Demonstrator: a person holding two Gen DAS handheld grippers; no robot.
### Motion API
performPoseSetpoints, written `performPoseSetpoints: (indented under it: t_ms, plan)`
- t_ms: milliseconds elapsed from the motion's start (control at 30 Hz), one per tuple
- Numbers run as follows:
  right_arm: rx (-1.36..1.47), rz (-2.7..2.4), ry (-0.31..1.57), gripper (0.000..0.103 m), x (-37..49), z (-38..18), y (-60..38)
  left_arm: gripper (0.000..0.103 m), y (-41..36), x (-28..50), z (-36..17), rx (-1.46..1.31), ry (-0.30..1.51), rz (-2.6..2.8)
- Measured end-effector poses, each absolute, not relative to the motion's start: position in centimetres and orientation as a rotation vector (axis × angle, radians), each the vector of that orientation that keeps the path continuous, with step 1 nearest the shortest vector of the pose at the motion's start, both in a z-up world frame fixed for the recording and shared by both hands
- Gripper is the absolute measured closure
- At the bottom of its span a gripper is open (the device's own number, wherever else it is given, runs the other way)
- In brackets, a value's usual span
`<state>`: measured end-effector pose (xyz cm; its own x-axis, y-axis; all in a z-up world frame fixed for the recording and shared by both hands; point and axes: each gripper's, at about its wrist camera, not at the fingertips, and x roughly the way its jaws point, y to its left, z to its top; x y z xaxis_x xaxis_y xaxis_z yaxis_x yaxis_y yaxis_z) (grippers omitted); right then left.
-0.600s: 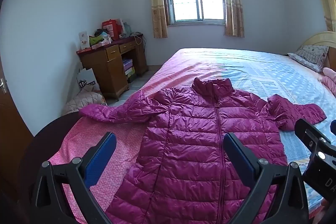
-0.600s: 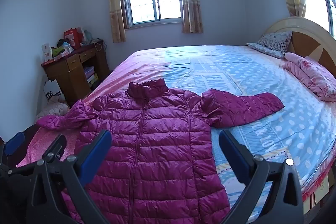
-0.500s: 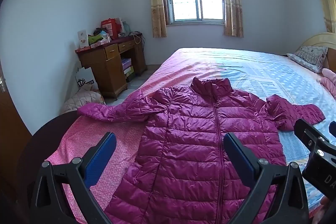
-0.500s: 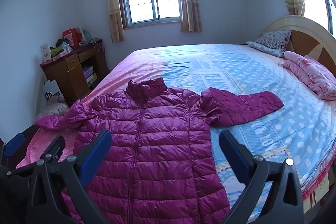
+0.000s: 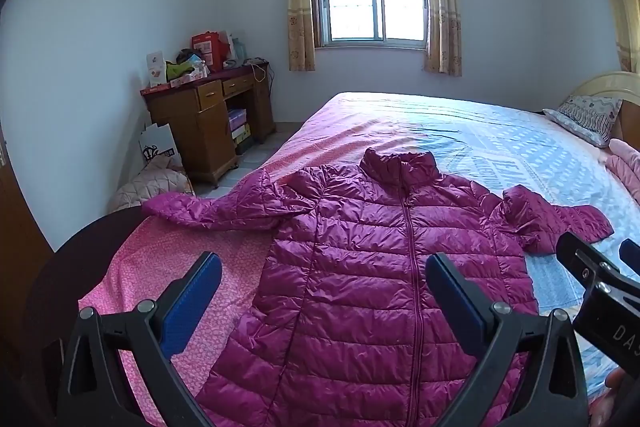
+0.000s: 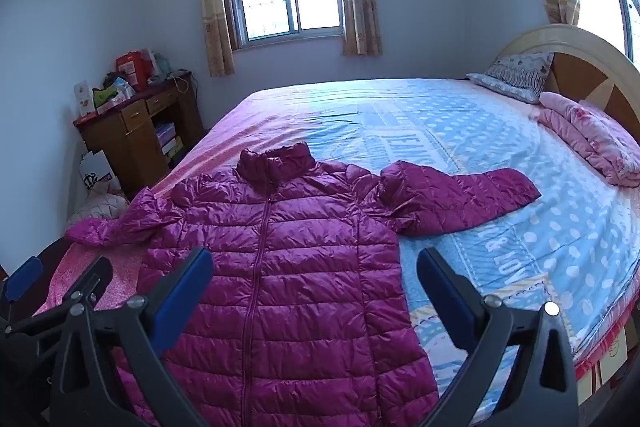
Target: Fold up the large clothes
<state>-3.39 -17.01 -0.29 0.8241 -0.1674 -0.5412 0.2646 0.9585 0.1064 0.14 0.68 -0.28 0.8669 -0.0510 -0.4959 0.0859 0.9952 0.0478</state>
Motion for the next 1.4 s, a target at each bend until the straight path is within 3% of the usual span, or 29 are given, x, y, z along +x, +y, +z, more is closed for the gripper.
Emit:
performPoseSetpoints:
  t_ms: [1400]
  plan:
    - [0.202,-0.231,0.571,0.0,-3.23,-0.98,-17.43,0.001,0.23,-0.23,-0.1,0.076,0.493,-0.09]
